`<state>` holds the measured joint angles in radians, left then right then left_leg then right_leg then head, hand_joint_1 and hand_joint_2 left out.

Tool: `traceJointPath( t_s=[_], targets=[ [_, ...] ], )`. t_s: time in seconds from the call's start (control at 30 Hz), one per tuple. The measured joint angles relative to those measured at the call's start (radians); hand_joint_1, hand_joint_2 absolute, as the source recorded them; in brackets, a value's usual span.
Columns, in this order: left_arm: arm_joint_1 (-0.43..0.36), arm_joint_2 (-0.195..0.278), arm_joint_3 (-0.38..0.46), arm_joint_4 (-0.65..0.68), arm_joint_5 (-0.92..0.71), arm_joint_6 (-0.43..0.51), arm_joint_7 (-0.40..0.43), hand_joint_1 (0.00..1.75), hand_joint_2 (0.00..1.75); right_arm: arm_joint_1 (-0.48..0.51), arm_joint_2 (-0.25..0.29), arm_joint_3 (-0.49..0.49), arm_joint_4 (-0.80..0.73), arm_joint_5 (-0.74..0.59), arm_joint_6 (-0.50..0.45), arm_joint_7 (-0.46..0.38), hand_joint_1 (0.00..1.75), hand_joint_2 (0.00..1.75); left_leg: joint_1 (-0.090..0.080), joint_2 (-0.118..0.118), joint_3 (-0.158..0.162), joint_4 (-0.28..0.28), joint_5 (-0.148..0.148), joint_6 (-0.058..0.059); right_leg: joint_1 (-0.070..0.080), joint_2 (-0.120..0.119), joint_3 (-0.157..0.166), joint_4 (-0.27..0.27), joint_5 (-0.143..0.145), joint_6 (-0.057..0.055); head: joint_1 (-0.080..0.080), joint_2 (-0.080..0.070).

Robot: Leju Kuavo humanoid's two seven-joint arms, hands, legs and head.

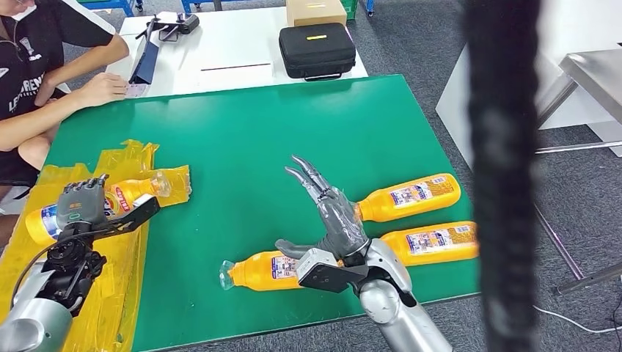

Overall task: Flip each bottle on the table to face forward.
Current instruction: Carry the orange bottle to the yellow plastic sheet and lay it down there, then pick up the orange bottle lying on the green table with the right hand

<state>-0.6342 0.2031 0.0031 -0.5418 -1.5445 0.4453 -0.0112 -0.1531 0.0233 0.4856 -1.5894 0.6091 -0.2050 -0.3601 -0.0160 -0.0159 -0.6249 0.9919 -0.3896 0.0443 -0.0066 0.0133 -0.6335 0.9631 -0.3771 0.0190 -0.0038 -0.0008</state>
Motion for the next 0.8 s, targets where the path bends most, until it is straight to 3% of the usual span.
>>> traceJointPath(
  t_s=[0.2,0.33,0.4,0.5,0.57,0.63,0.8],
  targets=[
    [0.004,-0.033,0.073,-0.003,0.219,0.095,-0.261,0.0,1.75,0.003,0.008,-0.002,0.003,0.034,-0.015,0.014,0.0,1.75,0.0,0.0,0.0,0.0,0.0,0.0,0.0,0.0,0.0,0.0,0.0,0.0,0.0,0.0],
    [0.028,-0.061,0.128,-0.054,0.38,0.068,-0.393,0.0,1.75,0.009,0.008,-0.002,0.003,0.048,-0.018,0.017,0.0,1.75,0.0,0.0,0.0,0.0,0.0,0.0,0.0,0.0,0.0,0.0,0.0,0.0,0.0,0.0],
    [0.057,-0.081,0.163,-0.114,0.564,-0.028,-0.514,0.0,1.75,0.013,0.008,-0.002,0.003,0.059,-0.022,0.019,0.0,1.75,0.0,0.0,0.0,0.0,0.0,0.0,0.0,0.0,0.0,0.0,0.0,0.0,0.0,0.0],
    [0.13,-0.108,0.21,-0.26,0.915,-0.263,-0.652,0.0,1.75,0.018,0.008,-0.002,0.004,0.069,-0.028,0.018,0.0,1.75,0.0,0.002,0.0,0.0,-0.001,0.0,0.0,0.001,0.0,0.0,0.0,0.0,0.0,0.0],
    [0.19,-0.115,0.223,-0.382,1.132,-0.393,-0.683,0.0,1.75,0.021,0.008,-0.002,0.006,0.073,-0.029,0.014,0.0,1.75,0.0,0.005,0.0,0.0,-0.001,-0.001,0.0,0.003,-0.001,0.0,0.0,0.0,0.0,0.0],
    [0.24,-0.119,0.231,-0.488,1.269,-0.464,-0.689,0.0,1.75,0.022,0.008,-0.002,0.009,0.076,-0.027,0.011,0.0,1.75,0.0,0.006,0.0,0.0,-0.001,-0.001,0.0,0.004,-0.001,0.0,0.0,0.0,0.0,0.0],
    [0.334,-0.131,0.265,-0.693,1.418,-0.559,-0.691,0.0,1.75,0.02,0.008,0.0,0.016,0.079,0.014,0.015,0.0,1.75,0.0,0.005,0.0,0.0,-0.001,-0.001,0.0,0.004,-0.001,0.0,0.0,0.0,0.0,0.0]
  ],
)
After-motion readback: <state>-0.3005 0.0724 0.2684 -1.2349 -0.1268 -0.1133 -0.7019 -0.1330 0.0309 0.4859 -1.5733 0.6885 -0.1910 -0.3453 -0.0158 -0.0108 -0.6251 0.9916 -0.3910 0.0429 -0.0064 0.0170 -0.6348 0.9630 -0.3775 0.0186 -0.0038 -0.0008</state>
